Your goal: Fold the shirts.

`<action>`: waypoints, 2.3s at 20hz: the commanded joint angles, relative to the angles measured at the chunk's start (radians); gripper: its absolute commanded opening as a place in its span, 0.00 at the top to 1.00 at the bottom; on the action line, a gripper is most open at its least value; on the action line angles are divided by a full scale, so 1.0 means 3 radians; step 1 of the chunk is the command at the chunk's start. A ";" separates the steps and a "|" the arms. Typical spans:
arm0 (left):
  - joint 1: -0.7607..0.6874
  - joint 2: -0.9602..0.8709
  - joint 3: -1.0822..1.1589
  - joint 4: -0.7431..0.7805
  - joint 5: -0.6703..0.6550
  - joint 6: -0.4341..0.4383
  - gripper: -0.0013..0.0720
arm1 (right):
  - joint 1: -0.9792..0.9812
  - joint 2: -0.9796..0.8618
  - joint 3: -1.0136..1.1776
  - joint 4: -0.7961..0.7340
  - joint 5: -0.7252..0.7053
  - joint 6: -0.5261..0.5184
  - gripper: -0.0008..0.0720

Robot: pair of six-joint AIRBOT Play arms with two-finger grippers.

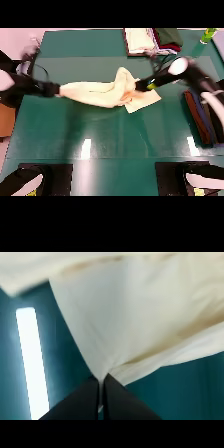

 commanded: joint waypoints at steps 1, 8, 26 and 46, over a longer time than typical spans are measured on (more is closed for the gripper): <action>0.0003 0.0319 0.0834 0.0160 -0.0050 0.0033 0.94 | -0.0334 0.0682 0.0418 -0.0042 0.0135 0.0001 0.97; 0.0003 0.0549 0.2609 0.0159 -0.0123 0.0075 0.94 | -0.1124 0.1486 0.1596 -0.0042 0.0394 0.0001 0.97; 0.0003 -0.1369 0.1920 0.0455 -0.0332 0.0156 0.94 | -0.1382 0.0150 0.1024 0.0299 0.1212 0.0239 0.97; 0.0003 -0.1485 0.0823 0.0327 -0.0612 -0.0058 0.24 | -0.1835 -0.0083 0.0158 -0.0870 0.0979 -0.0123 0.38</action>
